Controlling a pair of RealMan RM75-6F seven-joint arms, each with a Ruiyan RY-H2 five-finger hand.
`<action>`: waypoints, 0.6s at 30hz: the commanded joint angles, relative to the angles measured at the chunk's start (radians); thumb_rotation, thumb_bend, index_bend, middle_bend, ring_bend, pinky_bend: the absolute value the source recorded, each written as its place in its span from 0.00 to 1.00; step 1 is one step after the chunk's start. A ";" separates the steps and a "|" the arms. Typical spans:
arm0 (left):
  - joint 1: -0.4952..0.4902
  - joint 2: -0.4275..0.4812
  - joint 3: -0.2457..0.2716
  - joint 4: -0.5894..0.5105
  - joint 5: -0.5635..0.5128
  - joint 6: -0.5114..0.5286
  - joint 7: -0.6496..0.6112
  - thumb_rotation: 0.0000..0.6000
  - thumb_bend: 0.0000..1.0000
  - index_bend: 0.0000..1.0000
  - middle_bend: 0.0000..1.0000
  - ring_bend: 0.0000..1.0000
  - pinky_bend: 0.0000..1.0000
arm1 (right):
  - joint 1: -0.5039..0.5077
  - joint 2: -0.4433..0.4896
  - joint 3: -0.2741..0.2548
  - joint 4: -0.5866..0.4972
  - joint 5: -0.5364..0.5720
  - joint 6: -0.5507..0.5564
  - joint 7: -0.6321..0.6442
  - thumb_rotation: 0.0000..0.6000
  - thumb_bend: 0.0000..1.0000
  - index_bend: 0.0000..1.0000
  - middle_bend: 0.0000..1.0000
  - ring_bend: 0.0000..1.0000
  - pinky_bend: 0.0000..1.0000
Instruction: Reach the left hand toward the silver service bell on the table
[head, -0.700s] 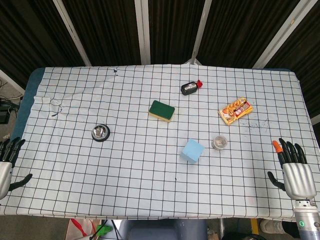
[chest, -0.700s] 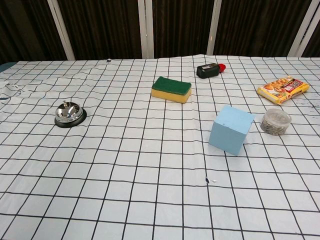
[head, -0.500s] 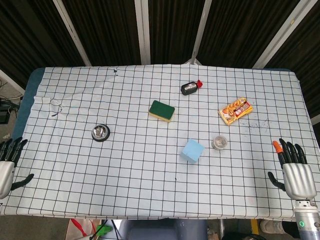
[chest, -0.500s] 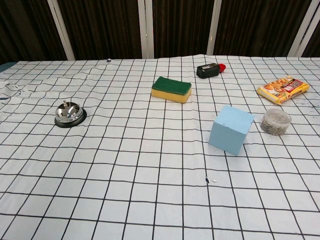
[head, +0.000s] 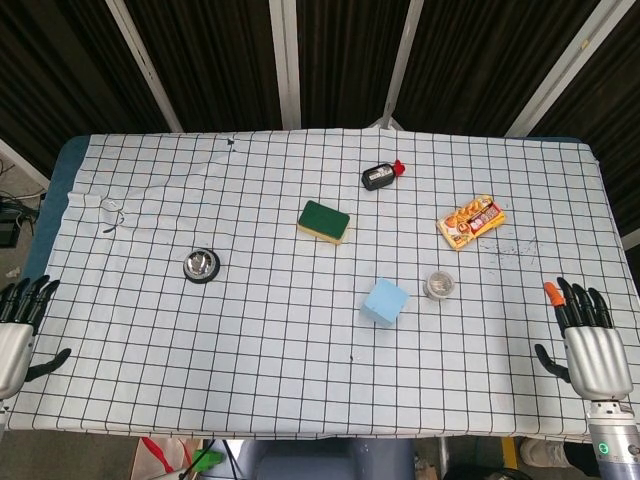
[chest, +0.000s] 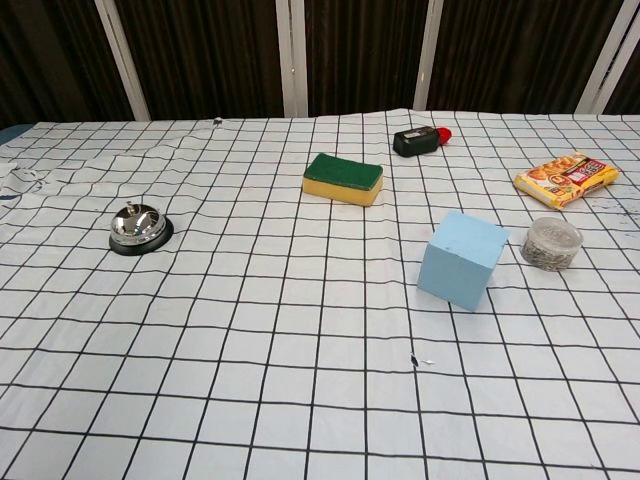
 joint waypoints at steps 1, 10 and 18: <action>0.001 -0.002 0.002 0.001 0.009 0.004 -0.001 1.00 0.27 0.05 0.05 0.00 0.01 | 0.000 0.001 -0.001 0.001 0.000 -0.001 0.005 1.00 0.31 0.06 0.00 0.01 0.00; -0.040 -0.025 -0.006 0.030 0.027 -0.040 -0.009 1.00 0.62 0.05 0.06 0.00 0.02 | 0.002 0.001 -0.001 0.004 0.004 -0.010 0.016 1.00 0.30 0.06 0.00 0.01 0.00; -0.129 -0.046 -0.052 0.053 -0.001 -0.147 0.011 1.00 0.91 0.05 0.07 0.00 0.03 | 0.006 0.000 -0.005 0.000 0.005 -0.021 0.016 1.00 0.31 0.06 0.00 0.01 0.00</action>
